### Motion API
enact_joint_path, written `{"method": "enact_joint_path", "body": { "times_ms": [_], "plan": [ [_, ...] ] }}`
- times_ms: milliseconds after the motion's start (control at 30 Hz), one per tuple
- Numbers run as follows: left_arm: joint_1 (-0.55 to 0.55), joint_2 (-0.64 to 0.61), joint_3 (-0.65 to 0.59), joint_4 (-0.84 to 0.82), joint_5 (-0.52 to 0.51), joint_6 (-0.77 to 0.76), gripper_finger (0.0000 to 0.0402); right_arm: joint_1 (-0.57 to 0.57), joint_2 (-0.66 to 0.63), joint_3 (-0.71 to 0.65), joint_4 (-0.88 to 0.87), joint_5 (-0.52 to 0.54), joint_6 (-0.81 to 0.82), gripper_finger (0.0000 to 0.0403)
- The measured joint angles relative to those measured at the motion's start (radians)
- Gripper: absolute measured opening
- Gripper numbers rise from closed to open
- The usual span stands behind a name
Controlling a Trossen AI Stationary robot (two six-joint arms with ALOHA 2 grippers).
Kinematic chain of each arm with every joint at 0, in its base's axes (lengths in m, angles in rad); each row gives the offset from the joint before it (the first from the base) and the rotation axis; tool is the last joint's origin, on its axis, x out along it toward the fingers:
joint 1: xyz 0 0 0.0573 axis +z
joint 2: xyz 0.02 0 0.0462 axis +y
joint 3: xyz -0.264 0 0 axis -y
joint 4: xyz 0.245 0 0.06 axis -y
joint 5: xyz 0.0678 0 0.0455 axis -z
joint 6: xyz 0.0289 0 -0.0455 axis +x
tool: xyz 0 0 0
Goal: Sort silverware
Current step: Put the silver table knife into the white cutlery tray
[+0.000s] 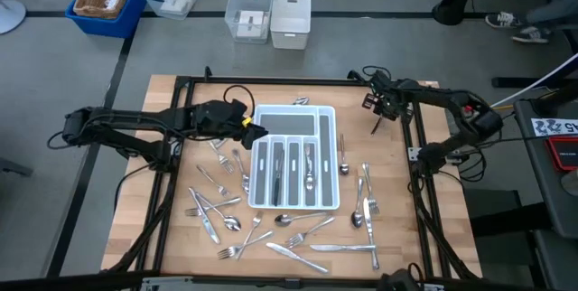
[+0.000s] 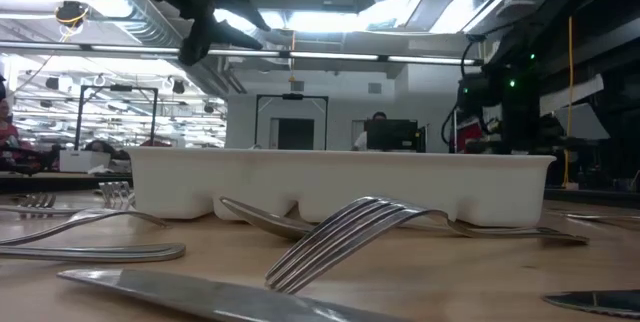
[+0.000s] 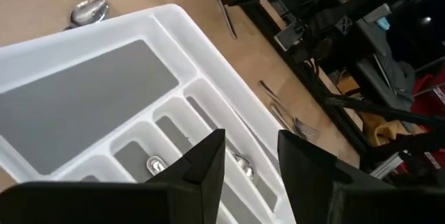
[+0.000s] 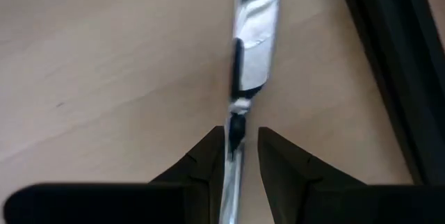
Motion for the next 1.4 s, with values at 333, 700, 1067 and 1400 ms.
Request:
{"method": "enact_joint_path", "body": {
  "times_ms": [333,700,1067,1400],
  "plan": [
    [0.013,0.0,0.0,0.002,0.001,0.039,0.0123,-0.014,0.083,0.004,0.036,-0.004,0.0,0.0089],
    [0.012,0.0,0.0,0.002,0.001,0.05,0.0123,-0.013,0.088,0.004,0.021,-0.021,-0.082,0.0033],
    [0.012,0.0,0.0,0.001,0.0,0.05,0.0123,-0.014,0.088,0.004,0.016,-0.104,-0.135,0.0043],
    [0.012,0.0,0.0,0.004,0.0,0.038,0.0123,-0.014,0.091,0.017,0.011,-0.189,-0.213,0.0041]
  ]
}}
